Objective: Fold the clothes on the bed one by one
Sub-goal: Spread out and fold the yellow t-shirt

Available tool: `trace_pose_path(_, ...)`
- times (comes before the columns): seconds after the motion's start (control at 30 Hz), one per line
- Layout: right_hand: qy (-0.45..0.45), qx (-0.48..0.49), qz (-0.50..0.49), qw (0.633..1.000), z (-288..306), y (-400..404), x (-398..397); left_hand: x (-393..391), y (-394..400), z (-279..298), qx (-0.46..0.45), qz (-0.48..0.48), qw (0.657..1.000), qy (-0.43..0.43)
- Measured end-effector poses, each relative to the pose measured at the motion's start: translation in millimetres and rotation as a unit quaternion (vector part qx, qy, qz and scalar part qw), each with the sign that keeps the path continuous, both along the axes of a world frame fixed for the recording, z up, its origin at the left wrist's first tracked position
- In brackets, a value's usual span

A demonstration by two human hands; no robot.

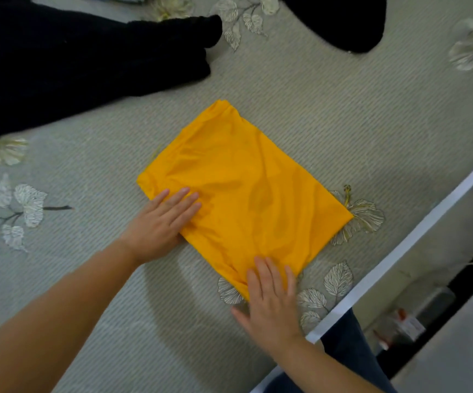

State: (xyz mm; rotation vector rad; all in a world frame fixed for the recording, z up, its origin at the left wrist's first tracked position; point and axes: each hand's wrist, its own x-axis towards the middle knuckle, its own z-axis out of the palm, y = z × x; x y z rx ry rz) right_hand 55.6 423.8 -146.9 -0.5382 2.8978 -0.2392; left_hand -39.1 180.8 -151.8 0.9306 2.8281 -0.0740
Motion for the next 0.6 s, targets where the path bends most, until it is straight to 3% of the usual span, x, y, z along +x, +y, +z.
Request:
trace_pose_path(0.07, -0.05, 0.054, 0.016, 0.997, -6.0, -9.9, -7.8, -10.7, 6.7, -0.6, -0.012, -0.041, 0.999, -0.019)
trace_pose_path(0.2, -0.108, 0.072, -0.006, 0.992, -12.2, -12.1, -21.1, -34.5, 12.5, 0.2, -0.06, -0.003, 0.997, -0.056)
trace_pose_path(0.37, -0.079, 0.065, 0.031, 0.994, -15.8, -0.1, -45.6, -47.5, 20.2, 1.3, -0.042, 0.053, 0.994, -0.084)
trace_pose_path(0.6, -0.047, -0.01, 0.064, 0.997, 19.8, 63.3, -115.5, -71.4, 48.4, 30.0, -0.038, 0.054, 0.997, -0.035)
